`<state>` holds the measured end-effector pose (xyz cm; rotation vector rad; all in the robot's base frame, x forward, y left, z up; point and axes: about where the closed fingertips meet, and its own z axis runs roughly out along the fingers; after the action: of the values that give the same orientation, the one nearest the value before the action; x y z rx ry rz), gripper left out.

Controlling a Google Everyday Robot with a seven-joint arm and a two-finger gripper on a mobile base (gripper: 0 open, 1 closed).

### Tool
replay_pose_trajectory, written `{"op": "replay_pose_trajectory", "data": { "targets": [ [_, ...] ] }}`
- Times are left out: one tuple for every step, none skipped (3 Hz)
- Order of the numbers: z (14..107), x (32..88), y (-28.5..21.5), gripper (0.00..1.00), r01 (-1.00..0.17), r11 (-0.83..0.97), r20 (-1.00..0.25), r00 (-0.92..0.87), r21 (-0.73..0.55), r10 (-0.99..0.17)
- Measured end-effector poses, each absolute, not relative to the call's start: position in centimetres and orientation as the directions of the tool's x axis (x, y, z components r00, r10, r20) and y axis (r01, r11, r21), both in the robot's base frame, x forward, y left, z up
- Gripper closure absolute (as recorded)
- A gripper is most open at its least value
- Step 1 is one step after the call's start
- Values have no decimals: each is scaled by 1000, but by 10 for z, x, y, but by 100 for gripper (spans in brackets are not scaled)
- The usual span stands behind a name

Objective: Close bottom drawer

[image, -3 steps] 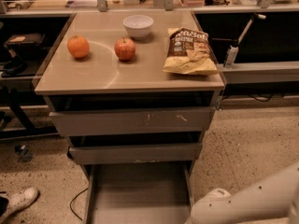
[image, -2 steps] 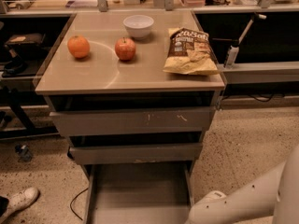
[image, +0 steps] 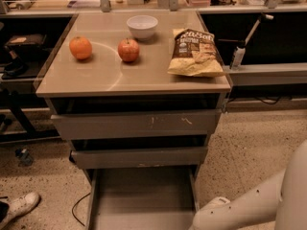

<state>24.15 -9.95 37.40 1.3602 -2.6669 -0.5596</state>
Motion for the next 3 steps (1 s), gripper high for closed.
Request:
{"op": "replay_pose_trajectory", "data": {
  "targets": [
    [337,266,-106,100,-697,613,-108,-689,372,-717],
    [289,284,-122,100,-591,708,-111,-792,387,-601],
    [242,281,-128,100,-505,754,-74,-847,420,-526]
  ]
}}
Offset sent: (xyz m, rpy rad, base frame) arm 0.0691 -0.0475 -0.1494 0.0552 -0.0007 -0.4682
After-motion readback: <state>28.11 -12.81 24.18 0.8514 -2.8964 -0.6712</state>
